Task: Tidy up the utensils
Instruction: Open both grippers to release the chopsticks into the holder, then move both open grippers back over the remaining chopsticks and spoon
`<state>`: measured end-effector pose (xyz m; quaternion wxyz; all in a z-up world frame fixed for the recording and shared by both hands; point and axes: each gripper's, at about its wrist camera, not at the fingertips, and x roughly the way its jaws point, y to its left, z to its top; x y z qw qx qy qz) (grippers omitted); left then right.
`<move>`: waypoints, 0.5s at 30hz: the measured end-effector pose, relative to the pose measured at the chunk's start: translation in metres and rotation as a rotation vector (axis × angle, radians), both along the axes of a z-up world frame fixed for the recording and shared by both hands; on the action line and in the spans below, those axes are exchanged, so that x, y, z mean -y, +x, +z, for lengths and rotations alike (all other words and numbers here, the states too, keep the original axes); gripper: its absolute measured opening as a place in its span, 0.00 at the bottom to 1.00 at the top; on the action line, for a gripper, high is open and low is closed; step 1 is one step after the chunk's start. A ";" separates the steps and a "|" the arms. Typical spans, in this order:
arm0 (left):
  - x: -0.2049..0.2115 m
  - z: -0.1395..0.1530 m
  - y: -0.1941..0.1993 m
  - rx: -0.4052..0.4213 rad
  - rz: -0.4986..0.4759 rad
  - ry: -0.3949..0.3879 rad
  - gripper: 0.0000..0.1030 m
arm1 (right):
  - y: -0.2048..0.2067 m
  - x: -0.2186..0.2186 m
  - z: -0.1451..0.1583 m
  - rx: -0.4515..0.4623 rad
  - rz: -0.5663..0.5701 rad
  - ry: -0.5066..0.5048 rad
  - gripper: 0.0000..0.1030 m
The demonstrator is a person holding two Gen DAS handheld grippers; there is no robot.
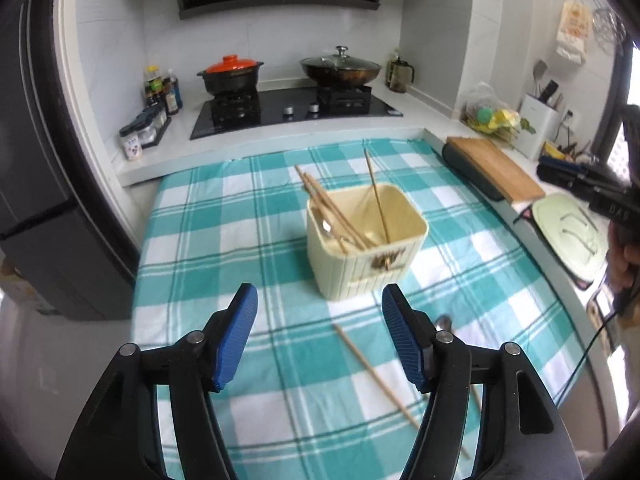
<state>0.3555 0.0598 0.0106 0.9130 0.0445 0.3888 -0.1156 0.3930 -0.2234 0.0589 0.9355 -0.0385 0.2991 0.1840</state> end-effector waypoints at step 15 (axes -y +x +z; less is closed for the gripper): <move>0.033 -0.154 -0.135 -0.074 0.227 -0.041 0.71 | -0.187 0.046 -0.150 -0.056 -0.158 -0.096 0.40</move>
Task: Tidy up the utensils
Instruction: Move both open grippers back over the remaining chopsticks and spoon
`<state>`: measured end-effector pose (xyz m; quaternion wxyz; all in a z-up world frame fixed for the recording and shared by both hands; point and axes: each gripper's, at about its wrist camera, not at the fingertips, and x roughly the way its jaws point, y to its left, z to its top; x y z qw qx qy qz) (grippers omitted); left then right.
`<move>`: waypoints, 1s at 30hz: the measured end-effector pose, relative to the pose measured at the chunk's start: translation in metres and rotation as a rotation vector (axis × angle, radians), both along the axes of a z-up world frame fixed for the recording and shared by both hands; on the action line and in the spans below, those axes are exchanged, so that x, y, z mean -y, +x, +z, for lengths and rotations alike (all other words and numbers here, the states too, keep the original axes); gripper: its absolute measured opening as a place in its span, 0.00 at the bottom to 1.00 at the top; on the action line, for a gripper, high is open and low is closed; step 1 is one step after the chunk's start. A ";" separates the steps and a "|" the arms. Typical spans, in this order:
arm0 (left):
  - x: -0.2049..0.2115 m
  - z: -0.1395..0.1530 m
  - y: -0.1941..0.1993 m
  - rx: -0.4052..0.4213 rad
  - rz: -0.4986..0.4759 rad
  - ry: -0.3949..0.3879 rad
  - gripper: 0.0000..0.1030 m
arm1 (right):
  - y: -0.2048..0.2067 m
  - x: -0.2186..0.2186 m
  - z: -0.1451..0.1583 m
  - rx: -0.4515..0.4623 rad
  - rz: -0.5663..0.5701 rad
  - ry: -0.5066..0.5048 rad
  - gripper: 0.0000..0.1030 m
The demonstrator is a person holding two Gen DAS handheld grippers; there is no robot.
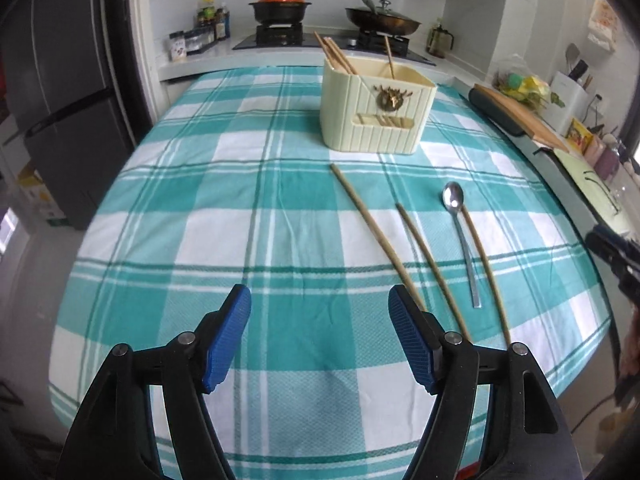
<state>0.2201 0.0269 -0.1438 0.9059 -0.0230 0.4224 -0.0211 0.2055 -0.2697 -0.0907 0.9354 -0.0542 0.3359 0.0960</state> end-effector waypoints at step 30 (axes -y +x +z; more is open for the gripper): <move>0.010 -0.056 -0.011 -0.041 0.103 0.054 0.71 | -0.052 -0.012 -0.096 -0.099 -0.102 0.044 0.40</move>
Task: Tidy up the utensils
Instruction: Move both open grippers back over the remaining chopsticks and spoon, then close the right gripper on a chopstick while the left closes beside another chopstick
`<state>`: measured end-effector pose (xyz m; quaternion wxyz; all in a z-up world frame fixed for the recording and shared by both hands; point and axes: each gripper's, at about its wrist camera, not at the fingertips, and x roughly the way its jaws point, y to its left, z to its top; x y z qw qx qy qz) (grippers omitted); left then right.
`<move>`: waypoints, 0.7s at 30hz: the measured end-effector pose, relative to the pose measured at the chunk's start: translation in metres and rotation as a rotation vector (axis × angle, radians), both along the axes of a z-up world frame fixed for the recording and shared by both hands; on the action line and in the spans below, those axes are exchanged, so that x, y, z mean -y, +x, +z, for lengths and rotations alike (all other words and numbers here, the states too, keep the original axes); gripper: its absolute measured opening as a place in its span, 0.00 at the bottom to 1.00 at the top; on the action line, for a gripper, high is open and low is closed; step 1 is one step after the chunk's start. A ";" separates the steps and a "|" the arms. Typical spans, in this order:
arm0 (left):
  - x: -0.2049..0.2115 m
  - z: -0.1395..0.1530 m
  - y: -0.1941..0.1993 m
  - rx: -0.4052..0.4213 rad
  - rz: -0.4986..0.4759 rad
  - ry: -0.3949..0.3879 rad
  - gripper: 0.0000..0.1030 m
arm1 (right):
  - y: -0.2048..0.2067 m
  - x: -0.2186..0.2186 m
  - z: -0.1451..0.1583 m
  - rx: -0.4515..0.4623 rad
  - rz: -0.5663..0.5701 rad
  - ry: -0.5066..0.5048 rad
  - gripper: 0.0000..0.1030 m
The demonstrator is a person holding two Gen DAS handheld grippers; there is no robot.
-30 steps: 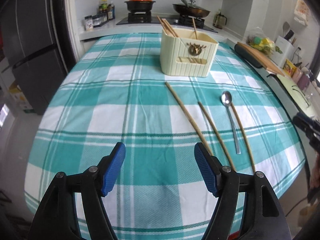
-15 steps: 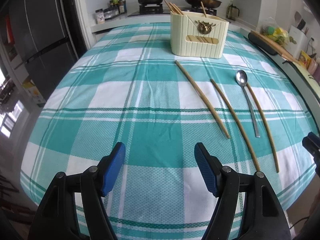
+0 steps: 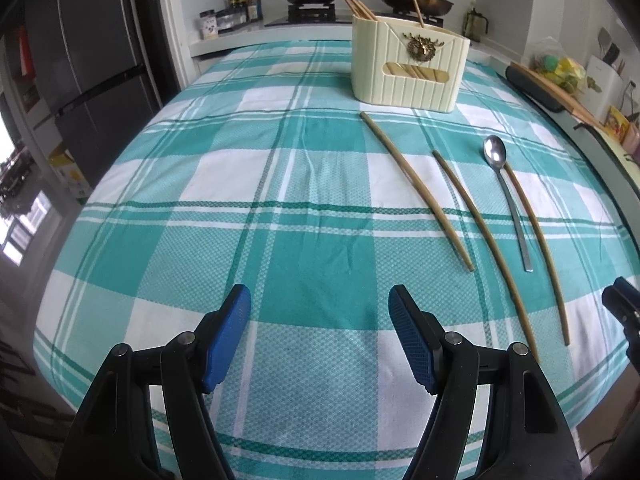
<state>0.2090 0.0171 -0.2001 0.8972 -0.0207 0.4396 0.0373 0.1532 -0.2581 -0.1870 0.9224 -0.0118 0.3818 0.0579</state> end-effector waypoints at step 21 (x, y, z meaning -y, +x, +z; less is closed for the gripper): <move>0.051 -0.016 0.097 -0.050 -0.100 -0.009 0.63 | 0.075 -0.050 -0.027 -0.129 0.096 -0.019 0.17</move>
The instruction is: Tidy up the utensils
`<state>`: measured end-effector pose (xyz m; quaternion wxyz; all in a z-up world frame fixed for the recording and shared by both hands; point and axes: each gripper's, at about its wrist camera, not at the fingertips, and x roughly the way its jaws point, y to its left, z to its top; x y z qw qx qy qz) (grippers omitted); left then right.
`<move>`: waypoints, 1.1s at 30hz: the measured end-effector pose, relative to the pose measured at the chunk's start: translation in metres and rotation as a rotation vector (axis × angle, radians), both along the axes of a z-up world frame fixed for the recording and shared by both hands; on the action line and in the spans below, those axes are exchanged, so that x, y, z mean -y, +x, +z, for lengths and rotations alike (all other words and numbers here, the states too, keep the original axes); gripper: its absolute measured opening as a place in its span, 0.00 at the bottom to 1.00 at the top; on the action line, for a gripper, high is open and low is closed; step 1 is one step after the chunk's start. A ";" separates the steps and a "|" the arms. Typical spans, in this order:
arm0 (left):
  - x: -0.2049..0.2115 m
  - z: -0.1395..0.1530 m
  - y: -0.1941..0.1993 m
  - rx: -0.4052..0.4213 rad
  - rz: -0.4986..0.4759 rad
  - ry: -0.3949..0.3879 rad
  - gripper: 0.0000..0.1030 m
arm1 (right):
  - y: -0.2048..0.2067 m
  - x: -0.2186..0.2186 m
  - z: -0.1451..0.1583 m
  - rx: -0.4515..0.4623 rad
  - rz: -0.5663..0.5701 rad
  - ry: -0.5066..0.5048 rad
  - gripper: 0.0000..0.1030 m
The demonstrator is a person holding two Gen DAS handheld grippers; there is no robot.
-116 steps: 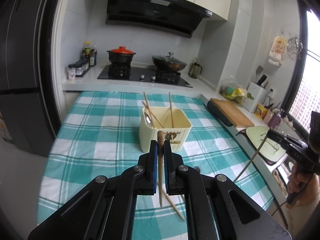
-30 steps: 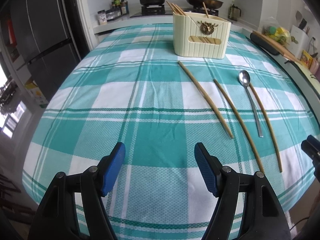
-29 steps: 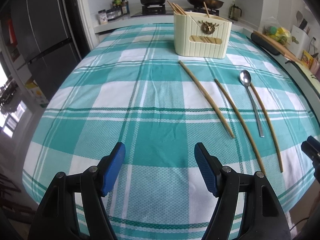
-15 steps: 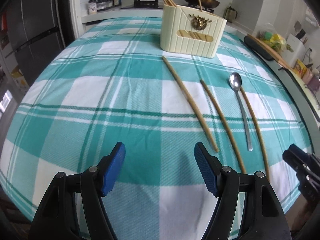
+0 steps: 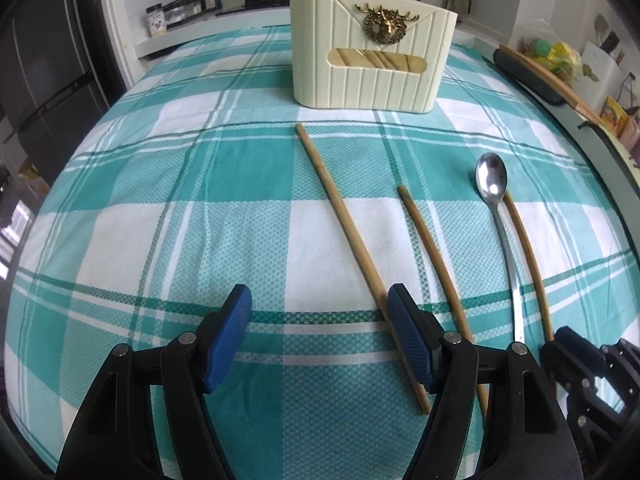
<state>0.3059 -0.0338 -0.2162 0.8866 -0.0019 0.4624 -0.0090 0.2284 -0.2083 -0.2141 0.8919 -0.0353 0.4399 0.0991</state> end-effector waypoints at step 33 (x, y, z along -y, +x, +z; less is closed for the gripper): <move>0.004 0.003 0.016 -0.029 0.002 -0.130 0.54 | -0.038 0.067 0.001 0.054 -0.213 -0.075 0.07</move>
